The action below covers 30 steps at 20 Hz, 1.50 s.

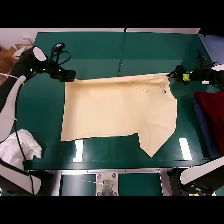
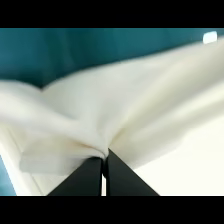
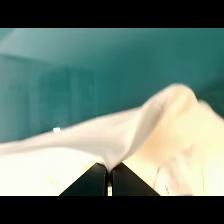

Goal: Fold the shirts.

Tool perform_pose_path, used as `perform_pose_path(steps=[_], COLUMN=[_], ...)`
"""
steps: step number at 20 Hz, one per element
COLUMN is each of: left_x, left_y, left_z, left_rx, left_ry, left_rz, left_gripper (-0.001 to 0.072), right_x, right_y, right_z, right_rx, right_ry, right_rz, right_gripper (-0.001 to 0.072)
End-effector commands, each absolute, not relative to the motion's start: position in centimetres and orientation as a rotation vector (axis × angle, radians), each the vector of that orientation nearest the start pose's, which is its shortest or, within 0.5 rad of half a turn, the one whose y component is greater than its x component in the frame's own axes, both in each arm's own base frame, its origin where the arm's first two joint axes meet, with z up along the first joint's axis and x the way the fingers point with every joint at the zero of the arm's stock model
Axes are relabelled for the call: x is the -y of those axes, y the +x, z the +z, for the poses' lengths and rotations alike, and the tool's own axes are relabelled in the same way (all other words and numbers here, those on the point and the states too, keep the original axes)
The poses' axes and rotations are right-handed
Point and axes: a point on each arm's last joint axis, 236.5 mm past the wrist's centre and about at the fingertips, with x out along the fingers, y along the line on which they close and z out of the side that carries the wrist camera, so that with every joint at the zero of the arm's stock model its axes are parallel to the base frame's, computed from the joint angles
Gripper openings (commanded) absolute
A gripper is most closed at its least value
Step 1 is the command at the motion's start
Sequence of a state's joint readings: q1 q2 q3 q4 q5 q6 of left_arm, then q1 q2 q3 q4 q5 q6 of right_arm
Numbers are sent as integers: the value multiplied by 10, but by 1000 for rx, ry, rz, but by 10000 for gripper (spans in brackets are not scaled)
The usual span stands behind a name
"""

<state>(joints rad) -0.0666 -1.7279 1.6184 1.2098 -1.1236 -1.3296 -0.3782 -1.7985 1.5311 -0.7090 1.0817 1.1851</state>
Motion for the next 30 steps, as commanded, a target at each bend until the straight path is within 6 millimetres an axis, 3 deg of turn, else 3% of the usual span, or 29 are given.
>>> perform_pose_path(steps=[1,7,16,17,18,19,21,22,23,25,26,27,29,30], left_x=[106,110,118,118,118,116,102,93,84,73,70,69,69,69], left_y=[460,421,413,409,403,395,380,374,369,357,347,335,305,289], left_z=[-27,-66,-68,-68,-67,-65,-50,-40,-31,-15,-9,-4,2,2], left_rx=[-1365,-1501,-1526,-1541,-1567,-1604,-1691,-1734,-1763,-1786,-1789,-1782,-1750,-1719], left_ry=[-62,-112,-155,-154,-154,-153,-123,-121,-143,-198,-212,-212,-214,-230], left_rz=[-425,-437,-461,-466,-475,-472,-455,-424,-394,-341,-329,-324,-309,-285], left_gripper=[23,24,25,50,369,582,581,581,581,571,422,322,23,23], right_x=[46,51,51,50,50,51,58,61,62,61,59,56,48,41], right_y=[480,439,437,436,434,431,423,415,406,387,374,359,326,309], right_z=[-43,-88,-90,-89,-87,-81,-63,-53,-45,-33,-30,-30,-32,-33], right_rx=[-1230,-1385,-1390,-1396,-1405,-1419,-1460,-1481,-1499,-1528,-1542,-1558,-1576,-1578], right_ry=[622,594,601,602,603,619,679,703,717,737,745,749,762,778], right_rz=[252,193,187,191,200,203,194,195,201,204,197,180,142,127], right_gripper=[11,11,15,130,294,374,368,309,186,11,13,13,13,13])
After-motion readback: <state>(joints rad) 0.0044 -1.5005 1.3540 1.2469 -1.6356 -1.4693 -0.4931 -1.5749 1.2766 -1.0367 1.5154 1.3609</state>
